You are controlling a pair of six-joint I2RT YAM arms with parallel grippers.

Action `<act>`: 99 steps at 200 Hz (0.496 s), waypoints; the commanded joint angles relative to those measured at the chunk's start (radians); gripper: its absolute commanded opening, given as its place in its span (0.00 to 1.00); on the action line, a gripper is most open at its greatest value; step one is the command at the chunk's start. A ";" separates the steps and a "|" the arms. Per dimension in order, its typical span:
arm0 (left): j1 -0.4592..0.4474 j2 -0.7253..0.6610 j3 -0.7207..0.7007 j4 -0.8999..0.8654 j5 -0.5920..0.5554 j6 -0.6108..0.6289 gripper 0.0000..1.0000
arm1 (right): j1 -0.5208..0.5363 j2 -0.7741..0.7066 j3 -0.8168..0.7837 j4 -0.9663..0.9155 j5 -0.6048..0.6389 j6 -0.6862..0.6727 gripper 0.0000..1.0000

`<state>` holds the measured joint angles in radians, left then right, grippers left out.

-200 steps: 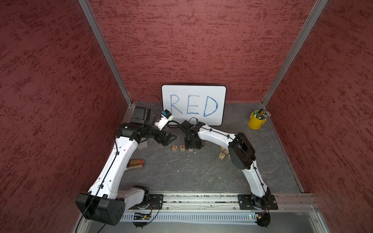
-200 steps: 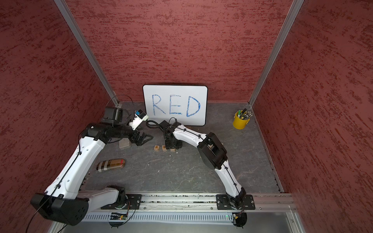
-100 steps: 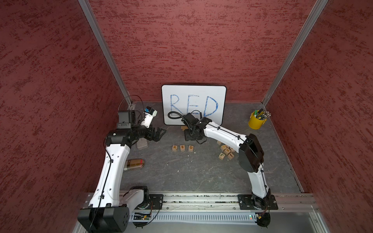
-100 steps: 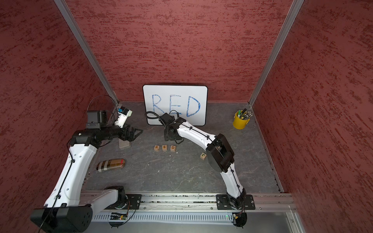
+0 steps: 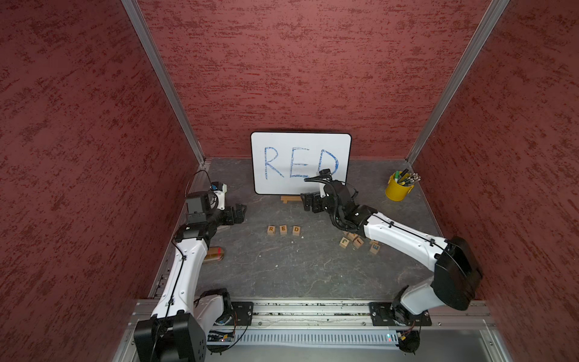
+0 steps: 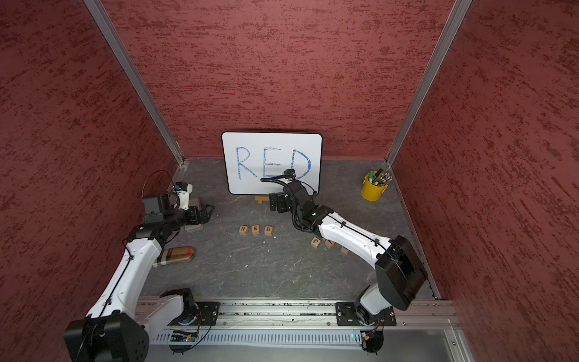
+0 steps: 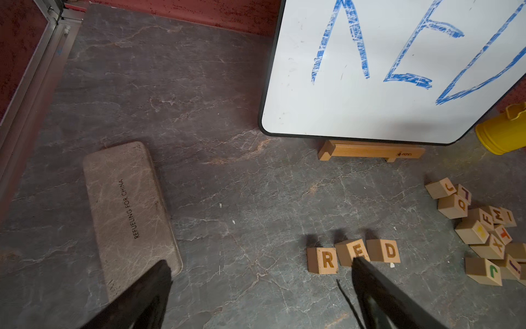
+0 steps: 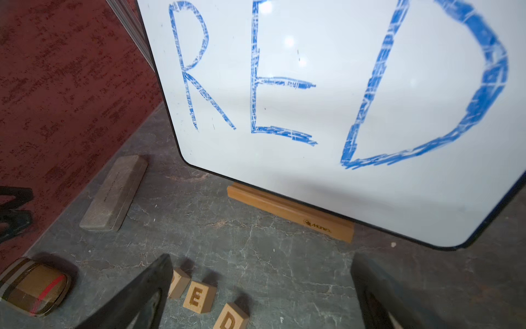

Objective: Assemble the uppercase word "red" with letter blocks
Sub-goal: Place the letter block at the center of the board, then reset both arms

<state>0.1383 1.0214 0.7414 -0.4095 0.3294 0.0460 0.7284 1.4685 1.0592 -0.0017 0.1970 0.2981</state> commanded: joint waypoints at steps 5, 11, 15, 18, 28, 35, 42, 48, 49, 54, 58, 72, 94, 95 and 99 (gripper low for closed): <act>-0.052 0.033 -0.015 0.154 -0.152 -0.034 0.99 | -0.063 -0.072 -0.020 0.137 -0.007 -0.052 0.99; -0.080 0.034 -0.022 0.169 -0.168 -0.003 1.00 | -0.081 -0.081 -0.027 0.134 -0.023 -0.053 0.99; -0.103 0.028 -0.029 0.185 -0.185 0.023 1.00 | -0.093 -0.088 -0.035 0.139 -0.034 -0.052 0.99; -0.121 0.022 -0.041 0.203 -0.201 0.044 1.00 | -0.099 -0.093 -0.039 0.142 -0.042 -0.052 0.99; -0.181 0.001 -0.088 0.287 -0.262 0.113 0.99 | -0.128 -0.118 -0.065 0.161 -0.071 -0.046 0.99; -0.209 -0.006 -0.118 0.344 -0.301 0.139 1.00 | -0.149 -0.133 -0.083 0.172 -0.091 -0.045 0.99; -0.219 0.001 -0.134 0.382 -0.333 0.128 0.99 | -0.167 -0.148 -0.097 0.183 -0.101 -0.042 0.99; -0.214 0.014 -0.137 0.398 -0.348 0.106 1.00 | -0.182 -0.162 -0.107 0.183 -0.111 -0.046 0.99; -0.213 0.016 -0.136 0.400 -0.350 0.102 0.99 | -0.185 -0.163 -0.108 0.184 -0.113 -0.046 0.99; -0.207 0.028 -0.134 0.406 -0.350 0.089 1.00 | -0.194 -0.174 -0.115 0.184 -0.119 -0.054 0.99; -0.203 0.034 -0.133 0.409 -0.345 0.083 0.99 | -0.201 -0.184 -0.123 0.188 -0.120 -0.059 0.99; -0.185 0.043 -0.143 0.447 -0.331 0.063 1.00 | -0.220 -0.227 -0.161 0.213 -0.115 -0.072 0.99; -0.140 0.037 -0.176 0.500 -0.300 -0.002 1.00 | -0.254 -0.288 -0.224 0.252 -0.110 -0.094 0.99; -0.139 0.038 -0.177 0.502 -0.298 -0.004 1.00 | -0.256 -0.290 -0.227 0.253 -0.110 -0.097 0.99; -0.131 0.036 -0.182 0.509 -0.285 -0.009 0.99 | -0.264 -0.298 -0.235 0.260 -0.110 -0.101 0.99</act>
<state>-0.0311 1.0622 0.5873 -0.0177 0.0406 0.0959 0.4976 1.2297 0.8680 0.1749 0.1104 0.2352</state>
